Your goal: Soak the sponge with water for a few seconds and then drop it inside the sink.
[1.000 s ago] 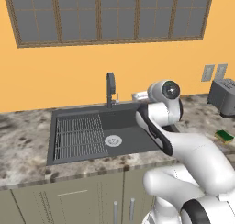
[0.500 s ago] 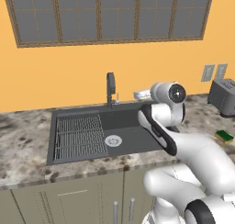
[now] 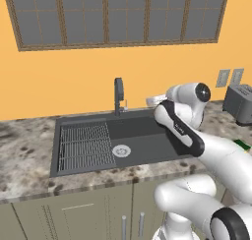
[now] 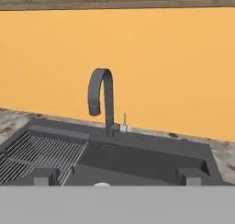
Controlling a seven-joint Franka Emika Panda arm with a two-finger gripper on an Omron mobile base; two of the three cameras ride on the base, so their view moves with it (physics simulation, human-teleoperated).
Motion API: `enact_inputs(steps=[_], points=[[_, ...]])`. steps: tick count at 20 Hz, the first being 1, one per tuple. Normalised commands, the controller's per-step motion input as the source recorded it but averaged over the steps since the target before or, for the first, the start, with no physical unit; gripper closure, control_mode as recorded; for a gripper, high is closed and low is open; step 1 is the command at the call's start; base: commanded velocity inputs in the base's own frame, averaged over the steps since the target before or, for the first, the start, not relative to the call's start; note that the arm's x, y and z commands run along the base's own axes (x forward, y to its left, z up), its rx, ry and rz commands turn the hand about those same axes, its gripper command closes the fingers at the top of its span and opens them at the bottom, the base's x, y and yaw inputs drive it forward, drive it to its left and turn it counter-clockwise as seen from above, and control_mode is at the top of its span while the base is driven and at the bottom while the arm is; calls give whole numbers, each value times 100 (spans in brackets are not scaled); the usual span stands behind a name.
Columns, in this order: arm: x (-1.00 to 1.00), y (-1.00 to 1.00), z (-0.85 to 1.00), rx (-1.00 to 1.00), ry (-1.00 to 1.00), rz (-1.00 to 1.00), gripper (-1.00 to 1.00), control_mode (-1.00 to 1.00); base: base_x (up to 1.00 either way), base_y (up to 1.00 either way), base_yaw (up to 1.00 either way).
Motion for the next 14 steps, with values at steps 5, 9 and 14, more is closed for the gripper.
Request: enact_inputs(steps=[5,9,14], points=[[0,0,-1,10,25,12,-100,-100,0,0,0],[0,0,-3,0,1,0,-100,-100,0,0,0],[14,0,-26,0,0,0,-100,-100,0,0,0]])
